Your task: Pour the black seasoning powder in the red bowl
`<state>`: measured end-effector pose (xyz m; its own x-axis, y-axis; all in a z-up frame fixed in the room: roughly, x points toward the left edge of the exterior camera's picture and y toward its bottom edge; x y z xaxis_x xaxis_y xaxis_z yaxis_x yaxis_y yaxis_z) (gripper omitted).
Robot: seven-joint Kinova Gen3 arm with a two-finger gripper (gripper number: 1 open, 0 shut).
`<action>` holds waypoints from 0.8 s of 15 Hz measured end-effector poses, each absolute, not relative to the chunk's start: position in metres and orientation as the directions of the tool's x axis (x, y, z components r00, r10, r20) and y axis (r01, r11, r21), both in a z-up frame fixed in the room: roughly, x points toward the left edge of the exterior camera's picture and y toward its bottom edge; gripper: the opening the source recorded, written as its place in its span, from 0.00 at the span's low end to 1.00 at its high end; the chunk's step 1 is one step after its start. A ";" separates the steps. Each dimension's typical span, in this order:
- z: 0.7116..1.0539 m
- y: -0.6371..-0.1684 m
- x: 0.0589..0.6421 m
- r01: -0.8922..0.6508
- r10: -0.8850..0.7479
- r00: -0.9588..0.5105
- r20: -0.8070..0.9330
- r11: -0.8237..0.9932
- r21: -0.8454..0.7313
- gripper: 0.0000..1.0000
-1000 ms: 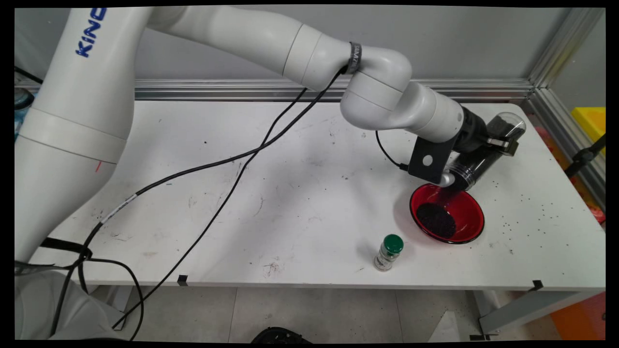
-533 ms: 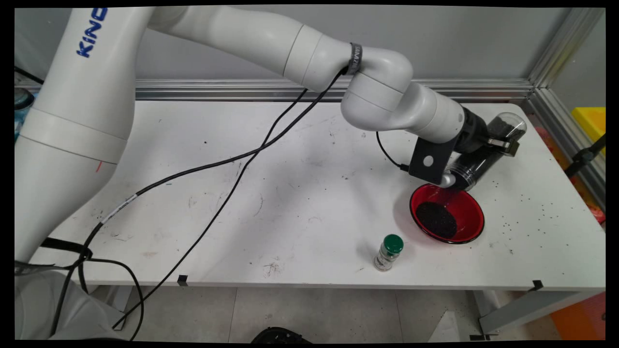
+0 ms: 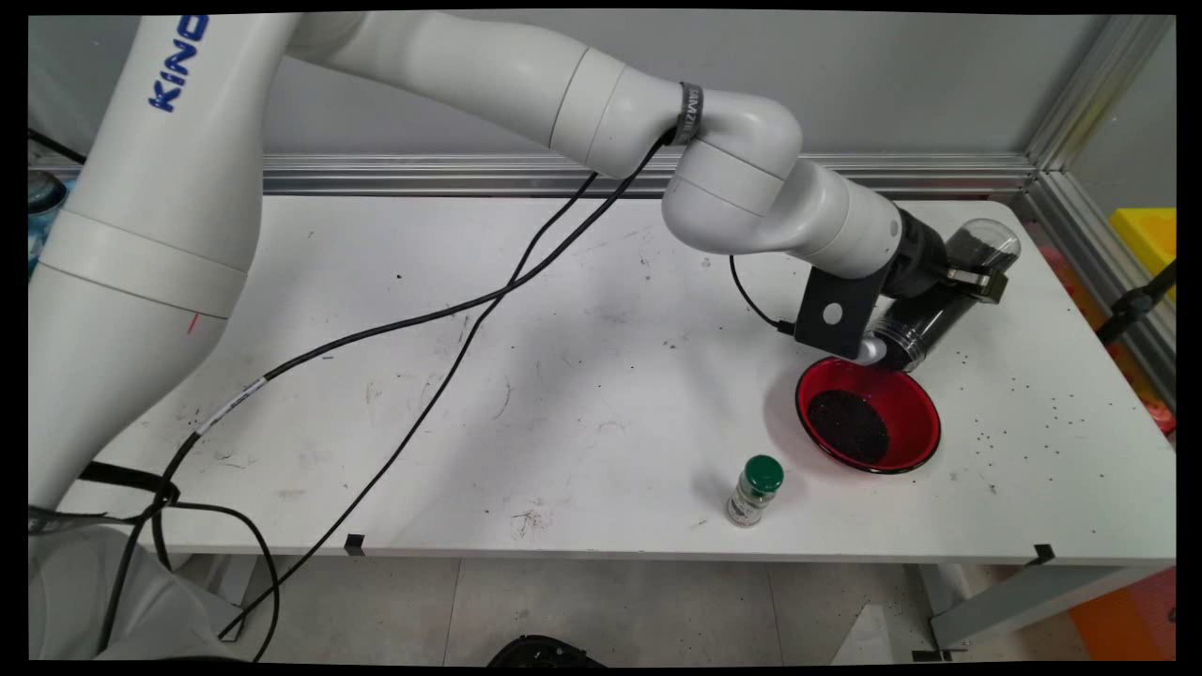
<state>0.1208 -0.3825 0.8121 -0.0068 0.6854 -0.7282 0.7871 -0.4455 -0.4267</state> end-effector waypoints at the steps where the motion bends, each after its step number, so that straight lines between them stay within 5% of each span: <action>1: 0.812 -0.383 0.121 0.788 0.687 -0.010 -0.726 -0.442 -0.429 0.00; 12: 0.820 -0.382 0.125 0.797 0.745 -0.092 -0.661 -0.342 -0.497 0.00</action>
<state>0.1253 -0.3819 0.8199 -0.0918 0.7450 -0.6607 0.7973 -0.3425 -0.4970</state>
